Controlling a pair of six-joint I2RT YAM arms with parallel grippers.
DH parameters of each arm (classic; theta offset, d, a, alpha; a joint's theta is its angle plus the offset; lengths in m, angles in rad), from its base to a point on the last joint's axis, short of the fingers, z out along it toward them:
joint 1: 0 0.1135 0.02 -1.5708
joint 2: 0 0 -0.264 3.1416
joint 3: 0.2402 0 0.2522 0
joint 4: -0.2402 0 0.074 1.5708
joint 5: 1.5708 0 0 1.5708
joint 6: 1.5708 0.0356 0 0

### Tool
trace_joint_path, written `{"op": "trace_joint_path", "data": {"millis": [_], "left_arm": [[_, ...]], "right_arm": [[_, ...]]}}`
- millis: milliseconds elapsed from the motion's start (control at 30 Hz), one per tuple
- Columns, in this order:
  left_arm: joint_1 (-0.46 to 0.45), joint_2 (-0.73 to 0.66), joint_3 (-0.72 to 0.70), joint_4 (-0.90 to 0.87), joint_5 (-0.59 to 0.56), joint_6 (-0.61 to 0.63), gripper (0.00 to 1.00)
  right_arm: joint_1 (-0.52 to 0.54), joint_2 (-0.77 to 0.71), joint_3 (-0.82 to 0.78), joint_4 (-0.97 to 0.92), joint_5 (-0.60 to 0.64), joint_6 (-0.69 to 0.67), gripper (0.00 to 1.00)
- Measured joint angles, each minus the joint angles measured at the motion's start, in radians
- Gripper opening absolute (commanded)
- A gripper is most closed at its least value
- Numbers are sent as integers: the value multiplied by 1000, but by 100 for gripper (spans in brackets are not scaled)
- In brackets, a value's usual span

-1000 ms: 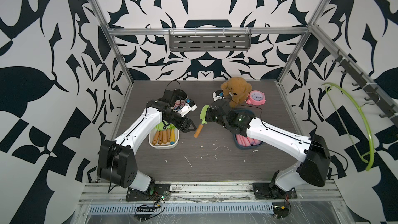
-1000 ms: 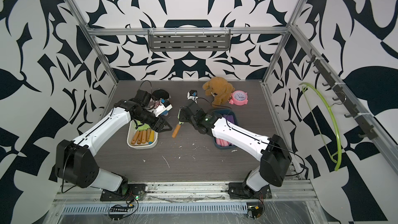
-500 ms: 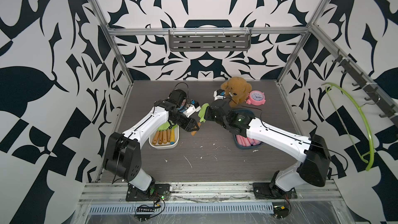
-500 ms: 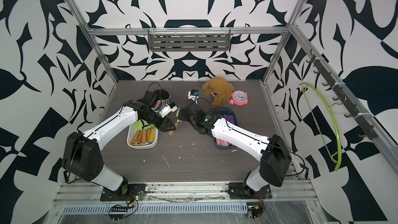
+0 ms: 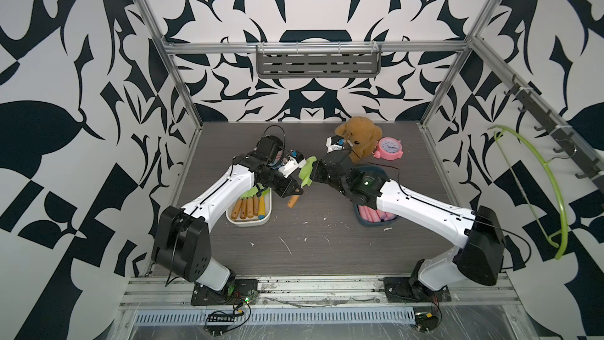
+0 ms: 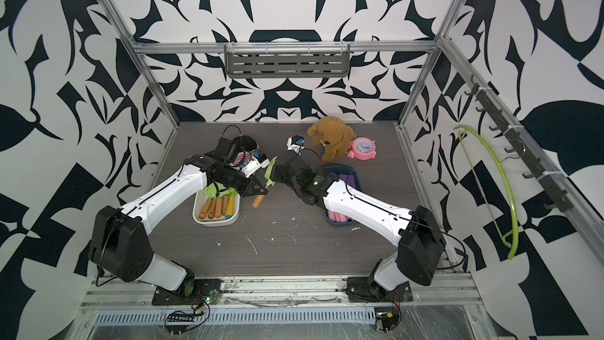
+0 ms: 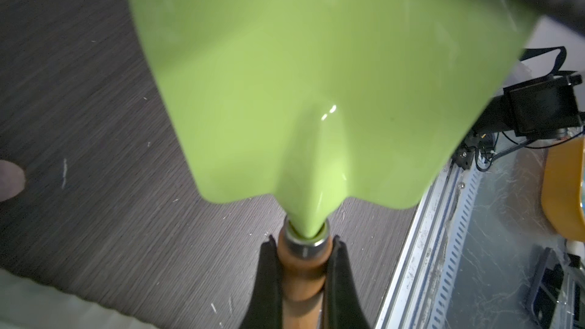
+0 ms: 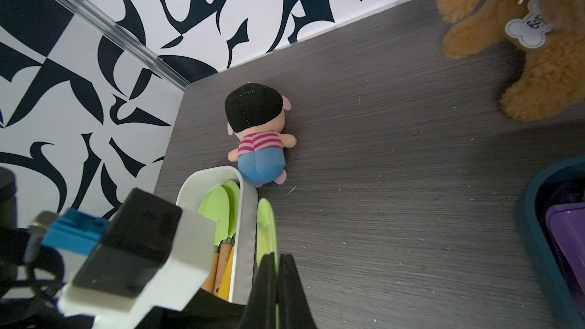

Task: Sort the small shovels by color and place them into the storage box
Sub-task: Adjust the shovel, then place the shovel in the storage box.

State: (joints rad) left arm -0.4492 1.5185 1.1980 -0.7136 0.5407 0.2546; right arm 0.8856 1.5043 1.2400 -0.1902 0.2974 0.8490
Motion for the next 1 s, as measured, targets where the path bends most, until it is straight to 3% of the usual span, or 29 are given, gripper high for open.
{"op": "trace_joint_path", "data": {"millis": [67, 133, 433, 667, 933, 1000], "left_arm": [[10, -11, -9, 2, 5, -26, 0], [45, -24, -24, 9, -4, -69, 0], [254, -144, -107, -14, -191, -327, 0], [282, -135, -203, -44, -321, -485, 0], [300, -37, -210, -32, -431, -527, 0], [300, -14, -209, -27, -446, -528, 6]], "right_arm": [[2, 0, 0, 3, 1, 4, 39], [7, -7, 0, -7, 11, 13, 48], [11, -27, 0, -76, 56, -18, 50], [11, -24, 0, -101, 55, -31, 50], [11, -23, 0, -108, 47, -32, 50], [11, -23, 0, -109, 47, -32, 50]]}}
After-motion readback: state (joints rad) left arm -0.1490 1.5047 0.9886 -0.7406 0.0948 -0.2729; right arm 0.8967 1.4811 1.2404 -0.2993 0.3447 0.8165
